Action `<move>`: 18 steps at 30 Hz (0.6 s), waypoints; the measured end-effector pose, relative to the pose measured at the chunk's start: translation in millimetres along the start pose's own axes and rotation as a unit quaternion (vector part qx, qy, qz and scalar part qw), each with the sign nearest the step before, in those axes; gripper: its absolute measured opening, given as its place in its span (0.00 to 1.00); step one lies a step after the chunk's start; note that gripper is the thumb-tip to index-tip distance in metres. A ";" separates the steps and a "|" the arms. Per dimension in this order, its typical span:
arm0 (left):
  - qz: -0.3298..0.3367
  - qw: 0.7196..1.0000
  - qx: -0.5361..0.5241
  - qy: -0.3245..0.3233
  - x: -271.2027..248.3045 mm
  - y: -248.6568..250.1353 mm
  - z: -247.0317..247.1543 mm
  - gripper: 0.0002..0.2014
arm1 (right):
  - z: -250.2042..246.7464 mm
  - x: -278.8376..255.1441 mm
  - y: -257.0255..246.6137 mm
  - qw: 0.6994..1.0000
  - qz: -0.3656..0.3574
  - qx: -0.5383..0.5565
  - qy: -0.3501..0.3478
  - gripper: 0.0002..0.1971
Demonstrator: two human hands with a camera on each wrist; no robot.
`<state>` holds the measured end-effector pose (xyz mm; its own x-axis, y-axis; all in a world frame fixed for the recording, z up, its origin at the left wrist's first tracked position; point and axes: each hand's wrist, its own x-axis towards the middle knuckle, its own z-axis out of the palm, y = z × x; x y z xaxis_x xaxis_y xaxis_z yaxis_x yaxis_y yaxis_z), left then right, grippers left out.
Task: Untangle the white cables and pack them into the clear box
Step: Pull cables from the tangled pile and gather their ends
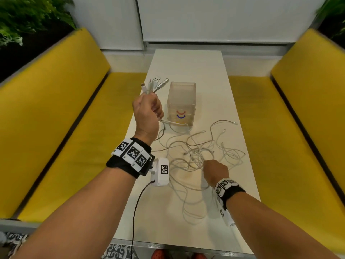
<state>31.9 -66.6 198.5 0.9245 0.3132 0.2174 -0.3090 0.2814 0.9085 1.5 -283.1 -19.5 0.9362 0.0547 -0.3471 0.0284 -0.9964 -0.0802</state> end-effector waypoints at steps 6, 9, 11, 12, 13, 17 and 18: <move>-0.008 1.000 0.004 0.000 2.4 -4.4 1.7 0.13 | -44.1 -0.7 -2.2 0.974 -0.065 0.169 -0.133 0.07; -0.026 1.000 0.007 -0.001 2.0 -7.8 6.3 0.13 | -78.5 -9.4 -2.2 0.945 -0.077 0.268 -0.169 0.03; -0.041 0.999 0.008 -0.006 0.9 -10.8 8.2 0.13 | -98.1 -18.1 -4.0 0.928 -0.091 0.324 -0.158 0.04; -0.048 0.999 0.009 -0.008 0.0 -12.6 8.2 0.13 | -107.4 -22.2 -4.4 0.924 -0.097 0.340 -0.144 0.06; -0.055 0.998 0.011 -0.011 -1.2 -14.3 7.6 0.13 | -115.5 -26.0 -3.9 0.927 -0.102 0.339 -0.128 0.10; -0.071 0.997 0.021 -0.008 -5.5 -17.5 3.5 0.13 | -139.3 -38.2 7.1 0.952 -0.106 0.249 -0.140 0.15; -0.074 0.997 0.022 -0.006 -5.9 -17.5 2.4 0.13 | -143.9 -40.9 9.6 0.954 -0.107 0.236 -0.151 0.15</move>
<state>32.3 -75.6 182.1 0.9616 0.2613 0.0840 -0.1598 0.2839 0.9455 13.9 -304.2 128.4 0.7807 0.3406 -0.5240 -0.0201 -0.8243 -0.5658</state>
